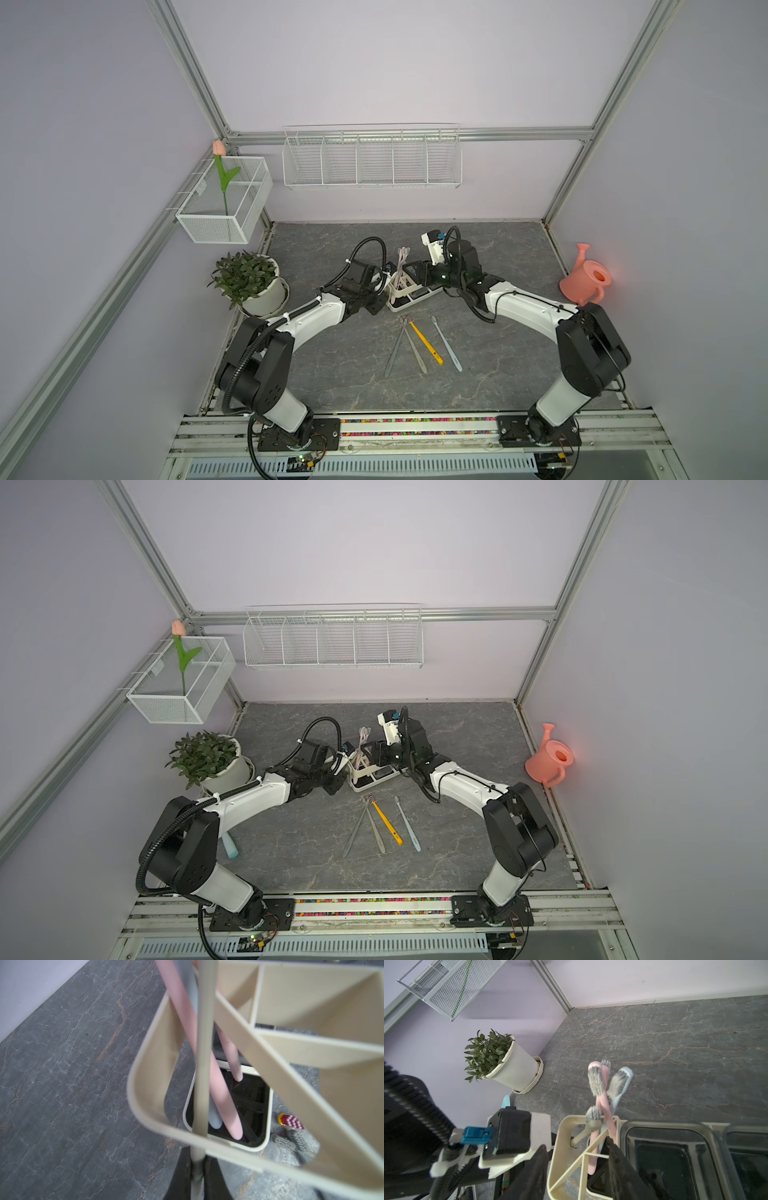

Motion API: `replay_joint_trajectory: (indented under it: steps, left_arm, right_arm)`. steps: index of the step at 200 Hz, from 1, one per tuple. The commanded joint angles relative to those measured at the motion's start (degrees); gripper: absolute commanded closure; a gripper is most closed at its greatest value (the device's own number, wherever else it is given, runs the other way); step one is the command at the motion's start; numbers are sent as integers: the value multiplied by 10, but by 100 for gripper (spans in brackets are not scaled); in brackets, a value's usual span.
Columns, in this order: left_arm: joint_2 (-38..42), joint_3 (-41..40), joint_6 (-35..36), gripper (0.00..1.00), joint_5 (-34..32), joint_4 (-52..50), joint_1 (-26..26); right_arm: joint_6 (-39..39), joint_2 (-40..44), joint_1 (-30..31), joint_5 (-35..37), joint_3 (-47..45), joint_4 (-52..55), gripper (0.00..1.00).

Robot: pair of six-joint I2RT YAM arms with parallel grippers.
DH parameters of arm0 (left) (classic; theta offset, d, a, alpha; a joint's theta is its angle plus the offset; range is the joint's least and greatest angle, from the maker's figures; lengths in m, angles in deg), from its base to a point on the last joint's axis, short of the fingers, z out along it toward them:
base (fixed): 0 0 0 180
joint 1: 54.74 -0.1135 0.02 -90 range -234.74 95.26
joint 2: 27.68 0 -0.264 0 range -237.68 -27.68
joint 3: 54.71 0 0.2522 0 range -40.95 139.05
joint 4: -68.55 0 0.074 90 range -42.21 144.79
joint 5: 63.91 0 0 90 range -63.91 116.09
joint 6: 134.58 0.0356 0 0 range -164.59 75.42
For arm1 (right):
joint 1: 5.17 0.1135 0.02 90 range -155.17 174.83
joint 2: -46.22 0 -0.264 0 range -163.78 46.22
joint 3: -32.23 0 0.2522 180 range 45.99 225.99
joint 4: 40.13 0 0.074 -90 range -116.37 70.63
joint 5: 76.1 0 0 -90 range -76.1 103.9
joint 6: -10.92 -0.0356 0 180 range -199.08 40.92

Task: Place the toothbrush into the toothbrush holder
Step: Adjust the toothbrush at the toothbrush holder.

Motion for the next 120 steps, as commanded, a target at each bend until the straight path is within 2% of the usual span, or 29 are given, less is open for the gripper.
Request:
replay_joint_trajectory:
  steps: [1,120]
  left_arm:
    - [18,2,-4,93,3,26,0]
    - [33,-13,-2,93,7,34,3]
  right_arm:
    - [-4,-13,8,-1,16,0,51]
    - [-10,-48,14,2,39,-8,59]
